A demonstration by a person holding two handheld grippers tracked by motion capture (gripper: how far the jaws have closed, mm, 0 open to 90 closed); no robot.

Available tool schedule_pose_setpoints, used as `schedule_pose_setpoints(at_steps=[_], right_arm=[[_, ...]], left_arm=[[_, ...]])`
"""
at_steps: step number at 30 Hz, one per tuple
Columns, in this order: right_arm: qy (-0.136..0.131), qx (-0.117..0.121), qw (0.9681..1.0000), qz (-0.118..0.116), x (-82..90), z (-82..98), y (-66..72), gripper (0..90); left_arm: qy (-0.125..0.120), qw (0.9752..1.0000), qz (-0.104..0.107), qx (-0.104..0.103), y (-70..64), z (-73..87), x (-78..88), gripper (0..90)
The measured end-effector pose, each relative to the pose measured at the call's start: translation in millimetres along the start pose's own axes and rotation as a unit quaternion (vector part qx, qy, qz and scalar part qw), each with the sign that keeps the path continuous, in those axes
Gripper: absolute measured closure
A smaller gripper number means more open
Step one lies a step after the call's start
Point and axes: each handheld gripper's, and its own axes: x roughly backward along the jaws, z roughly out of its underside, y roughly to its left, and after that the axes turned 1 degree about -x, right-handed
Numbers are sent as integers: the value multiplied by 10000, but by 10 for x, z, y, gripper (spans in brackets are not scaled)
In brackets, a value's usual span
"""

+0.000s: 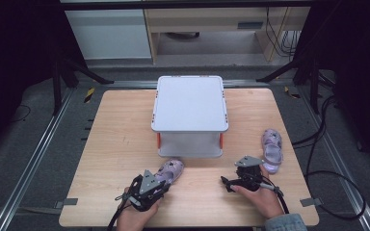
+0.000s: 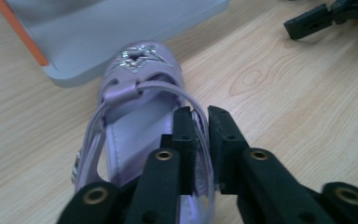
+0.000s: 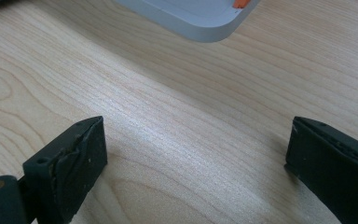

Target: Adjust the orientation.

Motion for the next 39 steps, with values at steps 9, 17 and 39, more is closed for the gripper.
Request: schedule_pose_setpoints(at_steps=[9,17,39], right_arm=[[-2,2,10000,-3,0,0,0,53],[-2,2,10000,-3,0,0,0,53],[-3,4,10000,-2,-1,0,0,53]], left_arm=[[-322,9993,183,29,56,-54,221,567],[-374,9989,-286,88,285,-8,286,513],[404,9990,-106,183,473,81,-8,738]])
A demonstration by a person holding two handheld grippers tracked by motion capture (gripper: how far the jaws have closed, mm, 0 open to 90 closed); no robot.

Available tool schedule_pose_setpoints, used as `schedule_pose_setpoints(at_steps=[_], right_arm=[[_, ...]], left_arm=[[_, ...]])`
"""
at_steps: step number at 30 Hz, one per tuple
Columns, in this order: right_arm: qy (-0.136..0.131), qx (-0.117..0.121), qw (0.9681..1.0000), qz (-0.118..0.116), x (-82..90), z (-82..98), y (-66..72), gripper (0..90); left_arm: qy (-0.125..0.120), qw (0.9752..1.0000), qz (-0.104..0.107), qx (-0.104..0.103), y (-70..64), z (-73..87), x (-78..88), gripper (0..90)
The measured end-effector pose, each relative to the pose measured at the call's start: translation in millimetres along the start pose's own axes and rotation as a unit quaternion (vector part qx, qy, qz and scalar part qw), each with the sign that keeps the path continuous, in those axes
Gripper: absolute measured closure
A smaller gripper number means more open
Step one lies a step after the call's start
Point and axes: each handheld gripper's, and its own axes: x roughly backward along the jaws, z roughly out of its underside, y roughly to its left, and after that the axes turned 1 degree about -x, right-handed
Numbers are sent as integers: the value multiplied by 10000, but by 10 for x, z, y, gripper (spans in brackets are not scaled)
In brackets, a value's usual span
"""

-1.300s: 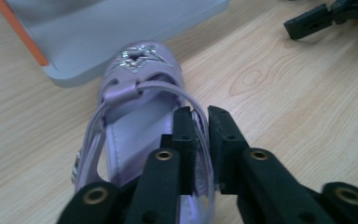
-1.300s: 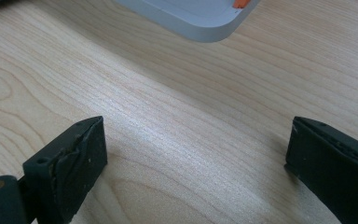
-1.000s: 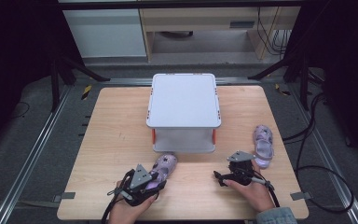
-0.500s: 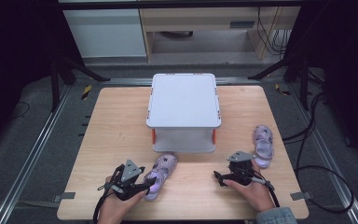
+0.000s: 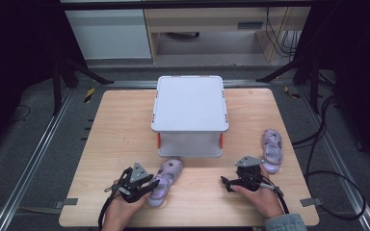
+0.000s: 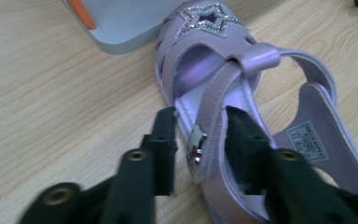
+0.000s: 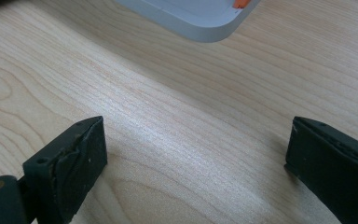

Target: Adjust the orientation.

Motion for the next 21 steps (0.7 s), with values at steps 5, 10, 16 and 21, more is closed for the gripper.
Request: schedule_pose_setpoints(at_steps=[5,10,16,21], right_arm=[[-5,14,10000,8,-1,-1,-1,53],[-2,64,10000,-18,10,-15,4,112],[-71,184,9998,46,63,-41,4,236],[-339,146,9993,41,159,-100,2,345]], left_arm=[[-219,9996,-48,182,15,-42,44,771],[-524,9980,-97,327,1,-94,160,772],[-664,9974,-124,263,-56,-179,214,771],[-681,9974,-88,199,-71,-262,199,771]])
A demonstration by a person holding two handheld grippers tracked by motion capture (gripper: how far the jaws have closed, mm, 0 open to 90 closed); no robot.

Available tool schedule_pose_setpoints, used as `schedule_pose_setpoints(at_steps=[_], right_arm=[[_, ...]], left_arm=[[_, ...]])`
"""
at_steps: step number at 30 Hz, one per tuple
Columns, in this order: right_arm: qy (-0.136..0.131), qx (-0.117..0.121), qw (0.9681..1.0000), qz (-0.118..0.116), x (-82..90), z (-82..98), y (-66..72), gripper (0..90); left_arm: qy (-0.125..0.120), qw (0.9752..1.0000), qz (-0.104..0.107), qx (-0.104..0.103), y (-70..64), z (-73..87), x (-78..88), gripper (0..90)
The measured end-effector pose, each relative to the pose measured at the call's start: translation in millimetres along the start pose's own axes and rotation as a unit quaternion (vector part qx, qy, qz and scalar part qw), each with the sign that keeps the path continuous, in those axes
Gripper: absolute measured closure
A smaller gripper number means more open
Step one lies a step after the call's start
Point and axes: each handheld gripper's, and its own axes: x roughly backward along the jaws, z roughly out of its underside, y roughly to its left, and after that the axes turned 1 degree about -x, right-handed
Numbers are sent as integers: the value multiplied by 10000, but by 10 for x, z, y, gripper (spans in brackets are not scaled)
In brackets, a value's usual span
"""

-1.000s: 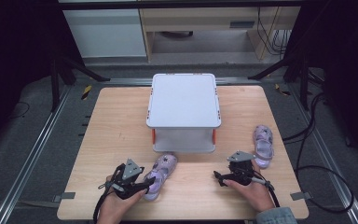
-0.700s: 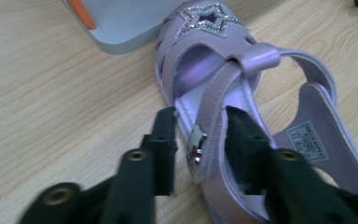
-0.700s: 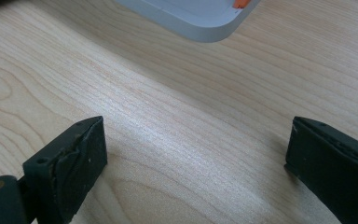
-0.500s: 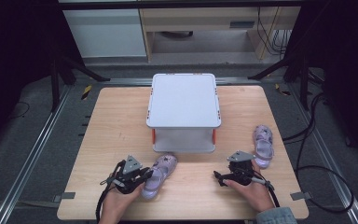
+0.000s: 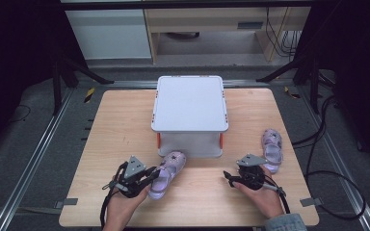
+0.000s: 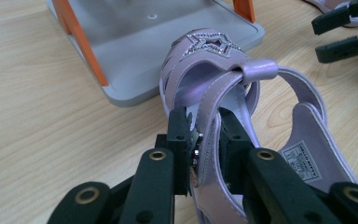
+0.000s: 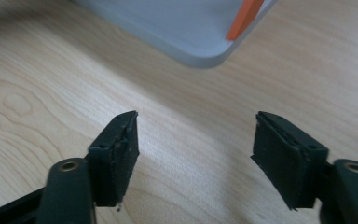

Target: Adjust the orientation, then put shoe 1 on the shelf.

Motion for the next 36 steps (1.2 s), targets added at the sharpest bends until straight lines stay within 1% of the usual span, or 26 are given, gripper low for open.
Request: schedule_pose_setpoints(at_steps=[1,2,3,5,7,9,11,12,13,14,15,16,17,22,23,24,25,28,29,31,32,33,36], right_arm=[[-19,-3,10000,21,19,-17,0,360],[-132,-30,9999,65,64,-68,-2,398],[-132,-30,9999,65,64,-68,-2,398],[-205,2,9998,73,105,-123,-3,436],[-241,13,9997,43,138,-163,-7,459],[-326,45,9995,9,196,-214,-25,505],[-330,45,9994,3,211,-226,-27,515],[-349,74,9994,2,235,-249,-33,529],[-379,96,9992,-4,278,-286,-42,557],[-379,96,9992,-4,278,-286,-42,557],[-413,103,9991,7,306,-311,-51,570],[-482,88,9988,7,368,-373,-68,595],[-482,88,9988,7,368,-373,-68,595],[-803,39,9968,-39,568,-588,-115,665],[-858,23,9963,-45,605,-631,-127,683],[-927,41,9957,-66,664,-710,-148,720],[-927,41,9957,-66,664,-710,-148,720],[-1050,50,9943,-186,743,-852,-167,793],[-1101,62,9936,-243,766,-916,-163,811],[-1176,116,9924,-351,791,-1026,-142,840],[-1265,203,9909,-419,801,-1140,-111,860],[-1265,203,9909,-419,801,-1140,-111,860],[-1290,270,9900,-503,768,-1295,-70,873]], left_arm=[[17,10000,23,-6,2,-16,-18,772],[27,10000,37,-15,5,-40,-49,772],[27,10000,37,-15,5,-40,-49,772],[67,9999,48,-59,5,-80,-96,773],[82,9999,41,-92,-2,-121,-132,773],[79,9999,39,-122,-2,-169,-162,774],[57,9999,26,-128,1,-220,-185,775],[48,9999,29,-118,4,-239,-192,776],[17,9999,32,-96,10,-291,-207,778],[17,9999,32,-96,10,-291,-207,780],[-1,10000,24,-83,16,-324,-216,780],[-30,10000,11,-64,22,-381,-236,782],[-30,10000,11,-64,22,-381,-236,783],[-60,9999,-68,-46,34,-490,-336,782],[-66,9999,-82,-33,40,-503,-357,782],[-76,9999,-99,-31,45,-510,-374,782],[-76,9999,-128,-28,52,-518,-398,782],[-90,9997,-237,6,80,-534,-473,781],[-96,9996,-282,10,87,-536,-493,781],[-137,9994,-309,87,98,-538,-526,782],[-157,9993,-335,102,103,-539,-547,782],[-175,9991,-357,118,103,-538,-559,782],[-232,9986,-429,188,94,-527,-615,782]])
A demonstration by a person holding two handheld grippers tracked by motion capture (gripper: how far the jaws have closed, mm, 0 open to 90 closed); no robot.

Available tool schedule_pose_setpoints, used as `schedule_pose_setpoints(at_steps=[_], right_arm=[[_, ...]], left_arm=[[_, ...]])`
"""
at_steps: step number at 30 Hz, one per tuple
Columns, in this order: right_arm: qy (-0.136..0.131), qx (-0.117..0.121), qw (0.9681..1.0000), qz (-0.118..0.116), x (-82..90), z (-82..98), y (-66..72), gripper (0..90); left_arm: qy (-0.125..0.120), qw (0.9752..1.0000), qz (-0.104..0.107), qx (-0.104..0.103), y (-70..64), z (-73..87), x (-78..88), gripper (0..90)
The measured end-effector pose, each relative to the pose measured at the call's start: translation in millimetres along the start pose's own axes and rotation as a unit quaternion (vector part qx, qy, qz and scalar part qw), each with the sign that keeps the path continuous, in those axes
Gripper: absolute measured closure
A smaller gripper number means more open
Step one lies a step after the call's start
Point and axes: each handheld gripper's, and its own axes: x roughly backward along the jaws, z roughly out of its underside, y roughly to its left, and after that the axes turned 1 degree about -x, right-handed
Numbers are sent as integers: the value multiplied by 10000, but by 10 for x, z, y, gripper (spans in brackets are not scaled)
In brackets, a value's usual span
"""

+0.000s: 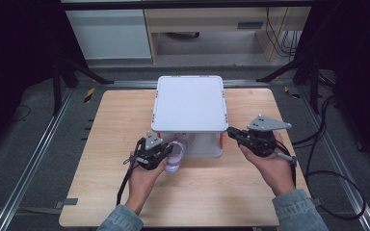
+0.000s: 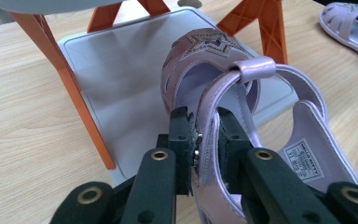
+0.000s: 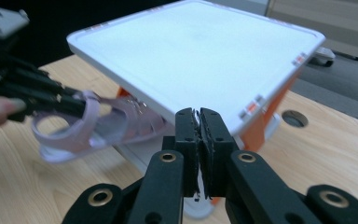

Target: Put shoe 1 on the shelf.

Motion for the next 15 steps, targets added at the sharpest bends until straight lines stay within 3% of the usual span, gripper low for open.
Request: schedule_pose_setpoints(at_steps=[6,15], right_arm=[[169,41,9998,-42,-306,-162,-35,885],[376,-9,9992,-128,-664,-151,-55,878]], left_arm=[[-68,9999,-130,54,-50,81,-109,783],[-89,9994,-308,160,-66,142,-264,783]])
